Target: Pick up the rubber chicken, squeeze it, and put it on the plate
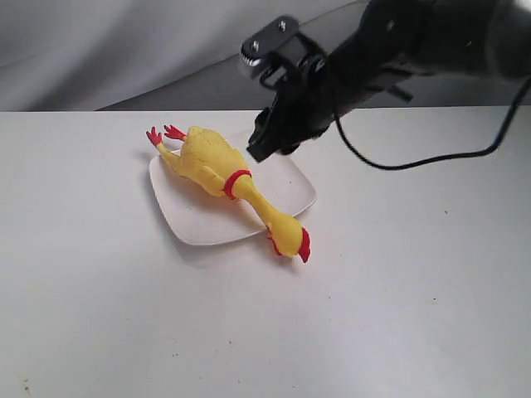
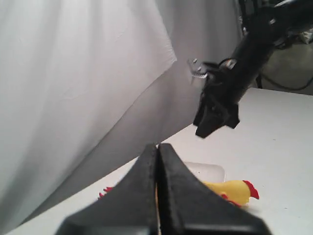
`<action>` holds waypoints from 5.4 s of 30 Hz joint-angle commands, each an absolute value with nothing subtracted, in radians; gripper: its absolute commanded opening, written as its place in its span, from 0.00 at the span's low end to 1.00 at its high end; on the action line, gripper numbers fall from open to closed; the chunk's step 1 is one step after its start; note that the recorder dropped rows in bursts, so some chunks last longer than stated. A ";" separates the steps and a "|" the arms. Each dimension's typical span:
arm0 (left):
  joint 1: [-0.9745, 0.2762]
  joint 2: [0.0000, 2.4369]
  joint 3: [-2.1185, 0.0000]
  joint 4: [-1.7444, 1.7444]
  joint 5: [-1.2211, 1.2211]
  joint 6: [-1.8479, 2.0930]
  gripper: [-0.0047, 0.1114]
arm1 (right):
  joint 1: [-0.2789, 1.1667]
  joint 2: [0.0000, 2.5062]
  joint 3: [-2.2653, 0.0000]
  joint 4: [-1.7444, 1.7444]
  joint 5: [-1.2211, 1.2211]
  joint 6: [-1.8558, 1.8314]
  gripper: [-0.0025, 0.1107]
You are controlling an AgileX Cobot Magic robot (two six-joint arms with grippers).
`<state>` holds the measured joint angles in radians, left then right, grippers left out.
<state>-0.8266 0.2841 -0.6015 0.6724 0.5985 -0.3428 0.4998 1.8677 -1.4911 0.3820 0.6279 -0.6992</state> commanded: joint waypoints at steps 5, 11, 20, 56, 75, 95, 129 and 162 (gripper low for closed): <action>-0.825 0.282 -0.798 0.415 0.805 -0.331 0.04 | 0.499 1.530 -1.494 0.314 0.791 -0.665 0.02; -0.825 0.235 -0.821 0.412 0.989 -0.222 0.04 | 0.503 1.292 -1.363 0.324 0.706 -0.665 0.02; -0.825 0.051 -0.819 0.383 1.183 -0.225 0.04 | 0.526 0.892 -0.970 0.353 0.271 -0.667 0.02; -0.746 0.000 -0.619 -0.006 0.525 0.012 0.04 | 0.598 0.529 -0.611 0.411 0.123 -0.581 0.02; 0.115 0.000 -0.561 0.115 0.420 0.007 0.04 | 0.598 0.529 -0.611 0.411 0.123 -0.581 0.02; 0.147 0.000 -0.038 -0.037 0.154 0.000 0.04 | 0.598 0.529 -0.611 0.411 0.123 -0.581 0.02; 0.147 0.000 0.000 -0.058 0.266 0.000 0.04 | 0.598 0.529 -0.611 0.411 0.123 -0.581 0.02; 0.147 0.000 0.000 -0.058 0.266 0.000 0.04 | -0.031 0.000 -0.016 -0.013 0.146 0.027 0.02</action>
<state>0.1442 0.0028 -0.0044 -0.0462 0.2637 0.0080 -0.0015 0.0132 -0.0616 0.0000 0.1412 0.0257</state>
